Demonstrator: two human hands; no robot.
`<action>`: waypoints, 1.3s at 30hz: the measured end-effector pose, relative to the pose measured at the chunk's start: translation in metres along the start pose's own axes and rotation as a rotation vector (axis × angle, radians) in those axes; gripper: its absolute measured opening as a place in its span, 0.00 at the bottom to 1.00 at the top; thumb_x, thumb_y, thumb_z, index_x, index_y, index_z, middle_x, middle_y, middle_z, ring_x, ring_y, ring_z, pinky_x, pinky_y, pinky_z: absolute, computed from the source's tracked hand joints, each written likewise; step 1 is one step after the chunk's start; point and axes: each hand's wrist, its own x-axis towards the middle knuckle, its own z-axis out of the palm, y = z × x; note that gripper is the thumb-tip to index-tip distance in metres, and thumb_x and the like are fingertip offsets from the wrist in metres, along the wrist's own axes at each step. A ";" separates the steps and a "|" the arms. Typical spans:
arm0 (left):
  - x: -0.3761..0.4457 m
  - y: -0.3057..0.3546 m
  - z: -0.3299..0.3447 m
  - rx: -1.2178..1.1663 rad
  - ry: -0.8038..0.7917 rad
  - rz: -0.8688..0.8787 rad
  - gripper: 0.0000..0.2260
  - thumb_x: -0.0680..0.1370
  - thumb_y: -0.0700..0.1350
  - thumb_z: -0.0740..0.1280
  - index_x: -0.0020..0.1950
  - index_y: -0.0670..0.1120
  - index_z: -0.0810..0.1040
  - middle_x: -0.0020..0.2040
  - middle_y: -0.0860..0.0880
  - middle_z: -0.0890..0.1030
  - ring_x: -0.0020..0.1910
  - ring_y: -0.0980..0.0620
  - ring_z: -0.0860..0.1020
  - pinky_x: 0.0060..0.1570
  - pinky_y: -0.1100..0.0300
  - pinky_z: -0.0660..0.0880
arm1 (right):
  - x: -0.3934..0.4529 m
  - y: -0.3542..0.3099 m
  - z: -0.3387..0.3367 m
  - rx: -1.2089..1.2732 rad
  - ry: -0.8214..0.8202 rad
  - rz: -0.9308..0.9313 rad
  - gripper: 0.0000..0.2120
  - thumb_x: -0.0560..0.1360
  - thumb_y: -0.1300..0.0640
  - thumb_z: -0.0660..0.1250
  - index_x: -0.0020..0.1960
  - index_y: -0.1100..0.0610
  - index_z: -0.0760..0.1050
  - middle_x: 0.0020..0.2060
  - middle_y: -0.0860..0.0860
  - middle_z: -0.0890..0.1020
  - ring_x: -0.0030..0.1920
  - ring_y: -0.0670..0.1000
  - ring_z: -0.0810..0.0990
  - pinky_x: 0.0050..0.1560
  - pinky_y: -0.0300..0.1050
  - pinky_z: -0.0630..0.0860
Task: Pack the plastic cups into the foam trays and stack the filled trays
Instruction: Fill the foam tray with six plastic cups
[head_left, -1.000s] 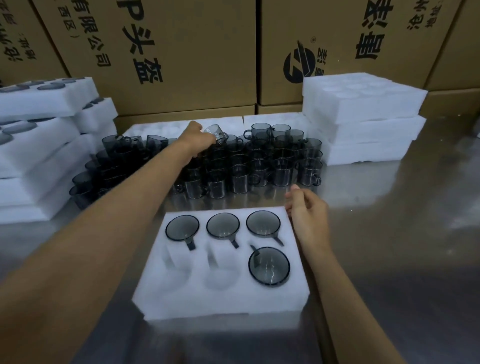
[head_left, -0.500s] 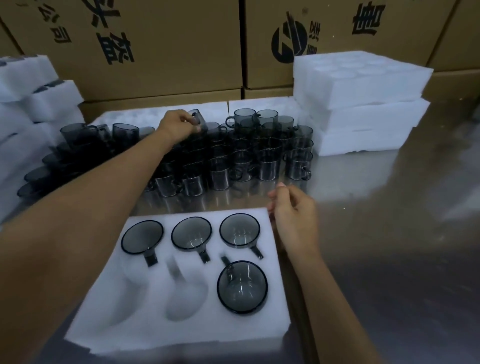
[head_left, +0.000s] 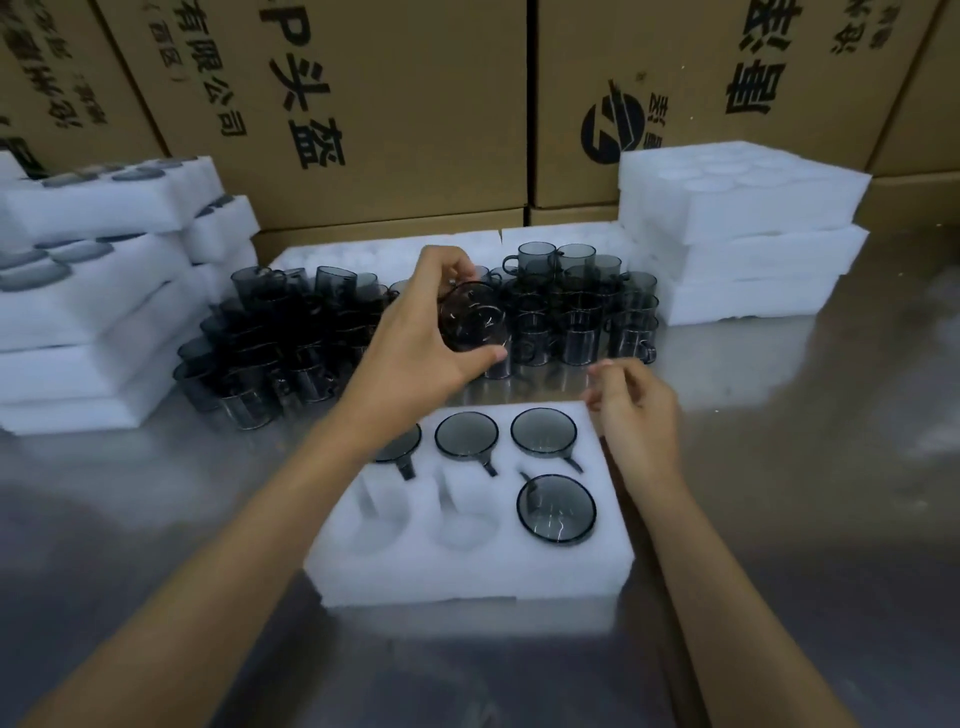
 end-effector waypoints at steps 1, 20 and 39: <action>-0.011 0.007 0.000 -0.021 0.037 0.006 0.30 0.68 0.45 0.80 0.59 0.62 0.65 0.59 0.63 0.73 0.60 0.65 0.73 0.59 0.75 0.68 | -0.004 -0.003 -0.002 -0.002 0.005 -0.016 0.09 0.79 0.59 0.62 0.46 0.54 0.80 0.29 0.44 0.81 0.36 0.42 0.79 0.45 0.39 0.75; -0.083 0.031 -0.001 0.016 0.116 0.179 0.31 0.69 0.54 0.77 0.68 0.47 0.72 0.60 0.54 0.72 0.60 0.62 0.73 0.58 0.74 0.68 | -0.062 -0.067 0.013 0.062 -0.384 -0.230 0.07 0.78 0.62 0.69 0.52 0.54 0.84 0.44 0.48 0.86 0.46 0.51 0.85 0.47 0.48 0.82; -0.075 -0.001 -0.044 -0.426 -0.243 -0.370 0.06 0.72 0.48 0.76 0.46 0.49 0.86 0.44 0.46 0.86 0.43 0.46 0.83 0.42 0.61 0.79 | -0.074 -0.059 0.019 -0.488 -0.550 -0.509 0.06 0.67 0.50 0.60 0.33 0.44 0.72 0.30 0.43 0.76 0.37 0.45 0.74 0.36 0.46 0.73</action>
